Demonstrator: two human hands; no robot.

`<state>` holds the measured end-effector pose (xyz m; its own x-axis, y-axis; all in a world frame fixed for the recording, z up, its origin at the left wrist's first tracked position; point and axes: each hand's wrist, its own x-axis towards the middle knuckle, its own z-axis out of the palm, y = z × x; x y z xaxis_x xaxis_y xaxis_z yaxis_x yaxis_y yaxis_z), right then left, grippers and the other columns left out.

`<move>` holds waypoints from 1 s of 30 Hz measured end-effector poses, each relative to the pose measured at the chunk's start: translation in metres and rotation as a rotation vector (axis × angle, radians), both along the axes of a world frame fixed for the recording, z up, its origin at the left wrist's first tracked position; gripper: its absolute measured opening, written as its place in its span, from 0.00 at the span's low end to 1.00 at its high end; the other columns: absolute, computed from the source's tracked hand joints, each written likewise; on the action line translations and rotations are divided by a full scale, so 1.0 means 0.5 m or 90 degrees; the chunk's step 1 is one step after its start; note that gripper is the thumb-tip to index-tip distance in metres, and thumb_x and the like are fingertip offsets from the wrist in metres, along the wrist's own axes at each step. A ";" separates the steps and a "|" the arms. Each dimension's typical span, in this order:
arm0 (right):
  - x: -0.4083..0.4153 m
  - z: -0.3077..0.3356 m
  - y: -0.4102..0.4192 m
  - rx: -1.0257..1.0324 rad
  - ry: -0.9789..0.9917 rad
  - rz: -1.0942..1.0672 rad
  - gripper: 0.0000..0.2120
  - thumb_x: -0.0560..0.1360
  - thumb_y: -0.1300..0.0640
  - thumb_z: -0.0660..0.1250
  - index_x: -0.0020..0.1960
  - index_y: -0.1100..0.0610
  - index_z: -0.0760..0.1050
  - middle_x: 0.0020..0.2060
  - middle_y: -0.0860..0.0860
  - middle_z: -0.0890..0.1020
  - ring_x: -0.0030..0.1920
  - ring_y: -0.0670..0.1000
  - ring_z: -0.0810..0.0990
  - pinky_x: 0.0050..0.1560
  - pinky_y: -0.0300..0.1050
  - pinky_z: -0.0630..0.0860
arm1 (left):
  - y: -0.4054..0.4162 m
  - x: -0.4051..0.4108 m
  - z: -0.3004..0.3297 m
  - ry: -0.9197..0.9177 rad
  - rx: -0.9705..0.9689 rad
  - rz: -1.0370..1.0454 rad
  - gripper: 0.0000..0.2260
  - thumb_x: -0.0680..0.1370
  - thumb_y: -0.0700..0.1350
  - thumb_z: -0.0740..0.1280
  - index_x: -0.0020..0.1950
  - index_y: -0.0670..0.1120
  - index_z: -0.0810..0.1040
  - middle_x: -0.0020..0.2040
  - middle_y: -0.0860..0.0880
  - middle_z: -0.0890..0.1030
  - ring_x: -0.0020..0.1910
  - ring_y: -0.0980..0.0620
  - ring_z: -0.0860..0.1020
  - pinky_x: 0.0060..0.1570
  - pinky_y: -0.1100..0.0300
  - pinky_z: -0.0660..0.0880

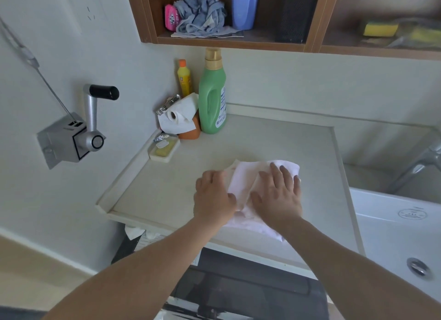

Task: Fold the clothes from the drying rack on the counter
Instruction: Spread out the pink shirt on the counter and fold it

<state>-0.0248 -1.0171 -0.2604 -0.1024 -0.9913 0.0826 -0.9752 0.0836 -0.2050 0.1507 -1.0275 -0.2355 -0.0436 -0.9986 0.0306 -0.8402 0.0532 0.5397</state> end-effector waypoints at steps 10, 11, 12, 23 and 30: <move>-0.014 -0.056 -0.033 0.232 0.070 0.117 0.38 0.78 0.31 0.42 0.81 0.43 0.32 0.82 0.50 0.35 0.80 0.59 0.32 0.76 0.68 0.35 | -0.076 -0.063 -0.079 -0.169 0.209 -0.190 0.22 0.84 0.61 0.45 0.79 0.64 0.54 0.83 0.56 0.39 0.82 0.43 0.40 0.75 0.30 0.48; -0.015 -0.056 -0.033 0.233 0.070 0.116 0.37 0.77 0.32 0.40 0.81 0.43 0.33 0.82 0.49 0.36 0.81 0.58 0.33 0.76 0.68 0.35 | -0.079 -0.061 -0.093 -0.183 0.241 -0.162 0.23 0.84 0.63 0.43 0.80 0.67 0.47 0.82 0.57 0.34 0.82 0.41 0.37 0.75 0.30 0.44; -0.014 -0.055 -0.033 0.227 0.072 0.115 0.38 0.76 0.33 0.38 0.82 0.44 0.34 0.82 0.49 0.36 0.81 0.58 0.33 0.76 0.68 0.34 | -0.081 -0.056 -0.105 -0.197 0.247 -0.138 0.24 0.84 0.64 0.41 0.80 0.67 0.42 0.81 0.57 0.31 0.81 0.40 0.36 0.75 0.31 0.41; -0.015 -0.077 -0.036 0.200 0.070 0.110 0.39 0.74 0.33 0.37 0.82 0.43 0.36 0.82 0.49 0.36 0.80 0.56 0.30 0.76 0.67 0.32 | -0.098 -0.048 -0.151 -0.233 0.179 -0.148 0.26 0.83 0.63 0.37 0.79 0.63 0.31 0.80 0.51 0.28 0.81 0.45 0.34 0.76 0.33 0.36; -0.021 -0.090 -0.045 0.227 0.047 0.116 0.38 0.75 0.34 0.41 0.82 0.43 0.34 0.81 0.48 0.33 0.79 0.54 0.28 0.76 0.65 0.31 | -0.104 -0.051 -0.155 -0.234 0.184 -0.154 0.27 0.83 0.63 0.38 0.80 0.62 0.31 0.81 0.50 0.28 0.81 0.44 0.34 0.76 0.33 0.37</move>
<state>-0.0354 -1.0398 -0.3052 0.0713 -0.9606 -0.2688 -0.9916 -0.0390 -0.1237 0.1253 -1.0795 -0.3128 -0.2304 -0.9240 -0.3052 -0.9589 0.1623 0.2326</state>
